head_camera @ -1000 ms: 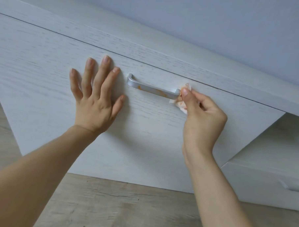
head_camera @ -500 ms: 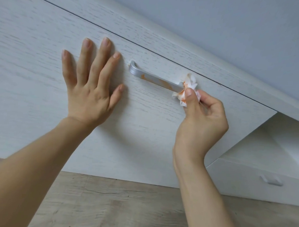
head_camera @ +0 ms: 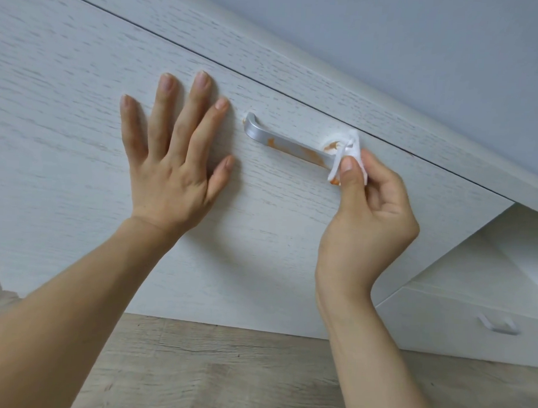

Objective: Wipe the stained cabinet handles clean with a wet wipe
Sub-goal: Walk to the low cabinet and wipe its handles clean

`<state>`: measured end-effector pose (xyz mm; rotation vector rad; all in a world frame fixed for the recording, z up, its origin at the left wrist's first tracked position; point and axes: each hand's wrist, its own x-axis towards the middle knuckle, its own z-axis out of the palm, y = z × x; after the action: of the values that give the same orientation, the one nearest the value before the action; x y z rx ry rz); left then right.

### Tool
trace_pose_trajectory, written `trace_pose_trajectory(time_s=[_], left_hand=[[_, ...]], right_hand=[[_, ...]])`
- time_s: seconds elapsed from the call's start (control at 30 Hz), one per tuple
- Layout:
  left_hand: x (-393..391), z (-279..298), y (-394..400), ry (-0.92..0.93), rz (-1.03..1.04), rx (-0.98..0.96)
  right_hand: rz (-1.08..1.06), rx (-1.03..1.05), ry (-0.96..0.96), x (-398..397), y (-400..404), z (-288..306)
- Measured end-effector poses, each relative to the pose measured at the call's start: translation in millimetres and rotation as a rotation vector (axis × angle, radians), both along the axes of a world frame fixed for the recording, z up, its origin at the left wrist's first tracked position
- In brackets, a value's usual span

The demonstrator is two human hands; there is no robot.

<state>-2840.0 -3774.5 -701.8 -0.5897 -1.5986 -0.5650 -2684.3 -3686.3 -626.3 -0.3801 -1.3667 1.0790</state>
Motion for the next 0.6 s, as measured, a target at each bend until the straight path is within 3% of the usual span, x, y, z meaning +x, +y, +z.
trace_pose_trajectory(time_s=[0.23,0.43,0.6], left_hand=[[-0.4,0.8,0.3,0.001,0.013,0.017],[0.5,1.3,0.9,0.017,0.009,0.016],[0.5,1.2,1.4,0.015,0.016,0.018]], right_hand=[[0.019,0.021,-0.021,-3.5,-2.5,-5.4],[0.206,-0.122,-0.089,-1.9,9.8,5.3],[0.134,0.005,-0.236,-2.0,3.6,1.9]])
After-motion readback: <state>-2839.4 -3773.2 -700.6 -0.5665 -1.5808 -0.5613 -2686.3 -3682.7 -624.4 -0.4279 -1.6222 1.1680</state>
